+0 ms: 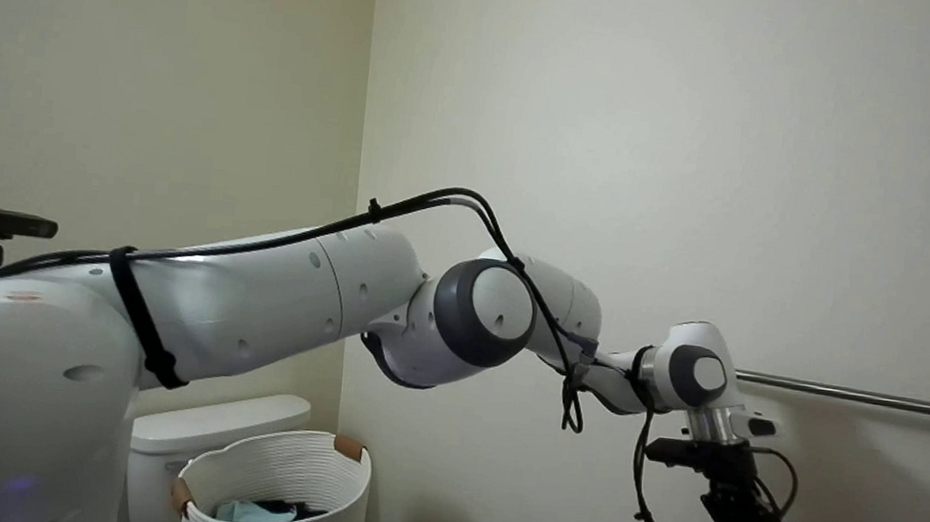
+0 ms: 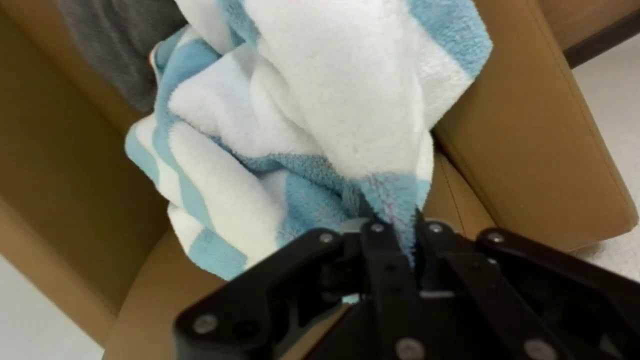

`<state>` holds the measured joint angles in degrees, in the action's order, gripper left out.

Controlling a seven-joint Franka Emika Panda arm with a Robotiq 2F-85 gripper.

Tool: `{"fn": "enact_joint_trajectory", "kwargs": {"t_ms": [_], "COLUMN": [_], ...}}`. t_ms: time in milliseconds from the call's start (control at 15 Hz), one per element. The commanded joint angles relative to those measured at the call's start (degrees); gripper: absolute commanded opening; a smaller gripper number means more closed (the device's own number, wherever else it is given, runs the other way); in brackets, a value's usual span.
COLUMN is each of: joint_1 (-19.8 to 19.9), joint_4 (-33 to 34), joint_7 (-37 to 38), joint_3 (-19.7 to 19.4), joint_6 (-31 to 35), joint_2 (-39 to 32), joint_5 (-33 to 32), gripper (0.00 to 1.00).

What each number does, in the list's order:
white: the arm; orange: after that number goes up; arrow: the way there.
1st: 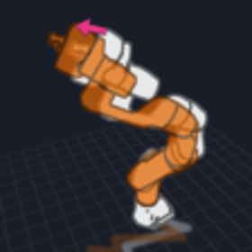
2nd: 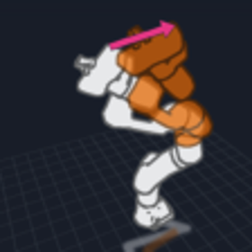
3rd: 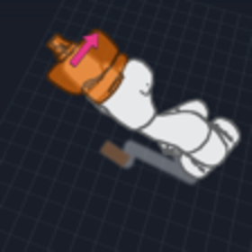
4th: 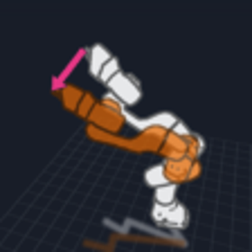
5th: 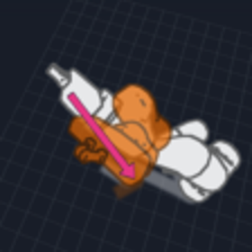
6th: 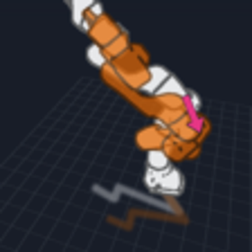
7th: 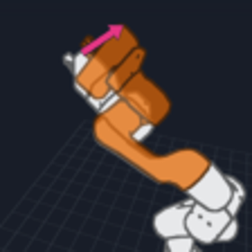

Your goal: Put the towel on the chair in the laundry hamper

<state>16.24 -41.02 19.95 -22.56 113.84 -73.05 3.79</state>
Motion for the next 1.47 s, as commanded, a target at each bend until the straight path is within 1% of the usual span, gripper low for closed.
{"fn": "enact_joint_trajectory", "kwargs": {"t_ms": [0,133,467,533,667,933,1000,1067,1333,1400], "joint_1": [-6.9,-10.1,-18.3,-14.3,-15.4,-14.6,-12.9,-12.4,-12.0,-11.8], "joint_4": [-8.5,-11.7,-22.0,-13.1,-14.1,-13.9,-13.4,-14.3,-15.6,-15.5], "joint_7": [4.1,3.9,4.7,3.0,3.0,3.0,1.0,-1.3,-7.5,-9.1], "joint_3": [-4.0,-5.3,-9.0,-7.7,-7.9,-7.8,-5.9,-3.9,2.4,3.9], "joint_6": [-2.9,-3.0,-0.3,-1.8,-2.0,-1.8,-1.1,1.8,12.1,13.6], "joint_2": [7.8,10.5,18.5,11.6,12.5,11.3,9.6,8.8,6.8,6.6], "joint_5": [-3.4,-3.8,-4.1,-2.1,-2.1,-2.1,-0.5,0.9,3.0,3.2], "gripper": [0.08,0.08,0.08,0.08,0.08,0.07,0.08,0.07,0.07,0.07]}}
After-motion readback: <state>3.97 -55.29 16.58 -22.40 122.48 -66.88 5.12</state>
